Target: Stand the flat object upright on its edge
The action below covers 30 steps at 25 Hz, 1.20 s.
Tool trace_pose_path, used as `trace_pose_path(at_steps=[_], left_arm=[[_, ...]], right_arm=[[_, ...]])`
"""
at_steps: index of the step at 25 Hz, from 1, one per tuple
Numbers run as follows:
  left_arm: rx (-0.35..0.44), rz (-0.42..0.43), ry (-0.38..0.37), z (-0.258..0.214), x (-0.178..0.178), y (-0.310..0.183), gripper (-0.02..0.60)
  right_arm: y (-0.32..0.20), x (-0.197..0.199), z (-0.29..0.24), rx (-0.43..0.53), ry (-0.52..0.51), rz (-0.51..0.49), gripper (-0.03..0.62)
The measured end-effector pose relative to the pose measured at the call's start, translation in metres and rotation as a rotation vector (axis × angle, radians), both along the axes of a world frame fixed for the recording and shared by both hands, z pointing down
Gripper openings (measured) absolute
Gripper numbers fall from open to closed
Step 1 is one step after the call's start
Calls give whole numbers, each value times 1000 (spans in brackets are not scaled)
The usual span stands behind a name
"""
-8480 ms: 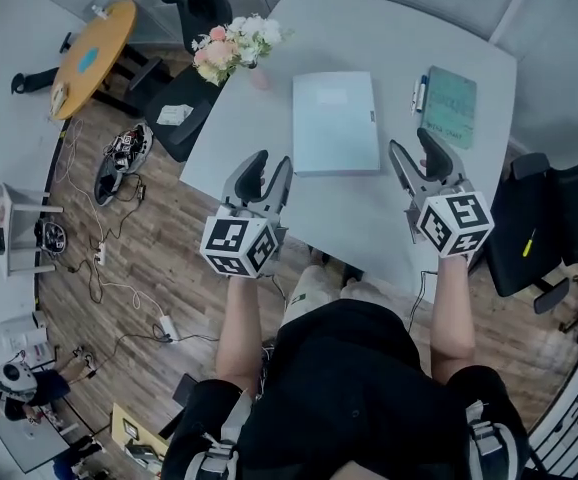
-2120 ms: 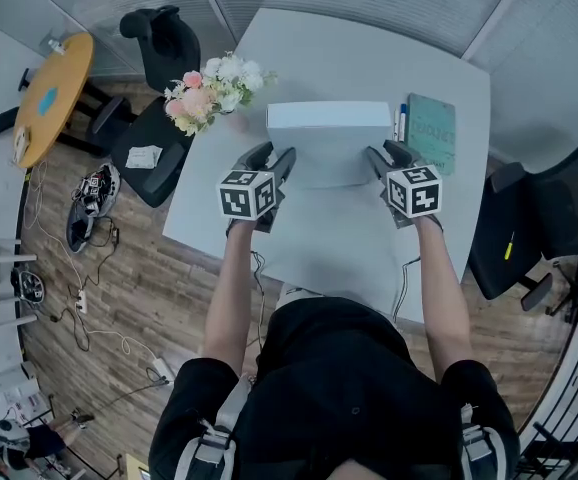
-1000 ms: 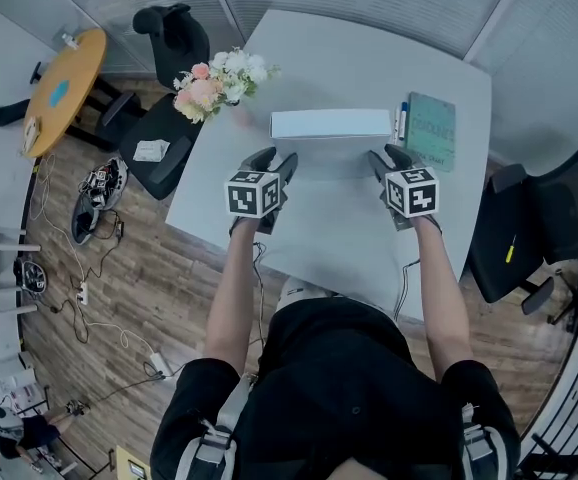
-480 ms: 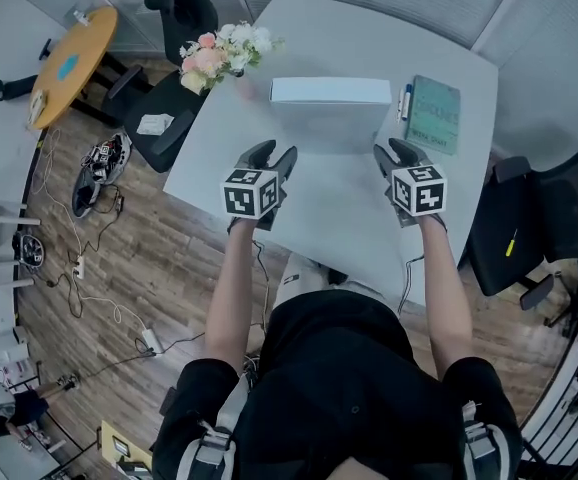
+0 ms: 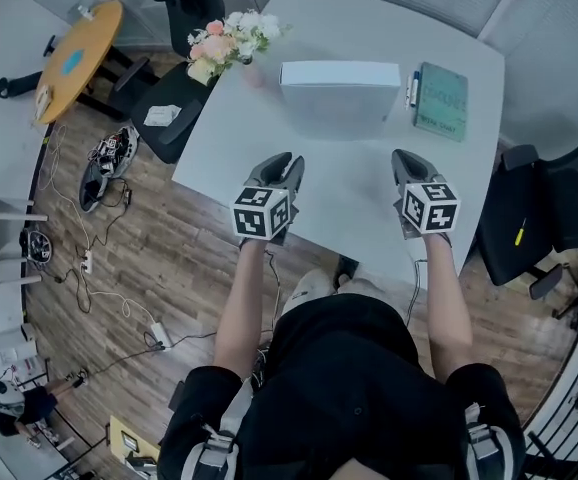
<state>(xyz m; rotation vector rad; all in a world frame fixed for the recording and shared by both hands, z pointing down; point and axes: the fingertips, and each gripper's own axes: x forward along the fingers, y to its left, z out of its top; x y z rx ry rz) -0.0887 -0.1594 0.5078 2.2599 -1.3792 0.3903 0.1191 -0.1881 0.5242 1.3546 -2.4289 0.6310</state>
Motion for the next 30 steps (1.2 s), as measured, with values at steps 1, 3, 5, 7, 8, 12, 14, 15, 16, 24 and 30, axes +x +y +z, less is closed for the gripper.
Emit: trace_pose_path(at_steps=[1,3,5,7,8,12,14,15,16,24,30], left_arm=[[4,-7,5,-2,-2,6,99],[16,-16,22,-7,-8,19,67],[37,-19,45,-13,-14,33,48],[60,-13,69,-21,-20,48,38],[70,-9,75,-25,-24,57,37],[110,4,75,-40,-36,97,29],[142,9,86,-52,-42,119,28],[159,12,95,-59,-45,129,27],[175,17,105,-67,-49,140,26],[272,71,162,-116,-60,223,25],[288,87,171,-124,-62,266,25]], right_arm=[[6,0,-5,11,-15,13,17],[20,-2,-15,29,-43,33,17],[36,-6,-26,48,-65,51,17],[55,-14,-36,61,-79,59,17],[67,-20,-40,62,-80,53,17],[120,-53,-56,76,-45,-21,17],[145,-63,-72,109,-57,-20,17],[156,-65,-82,127,-74,-8,17],[167,-67,-94,148,-93,6,15],[262,-65,-170,343,-152,66,14],[311,-55,-174,371,-145,111,14]])
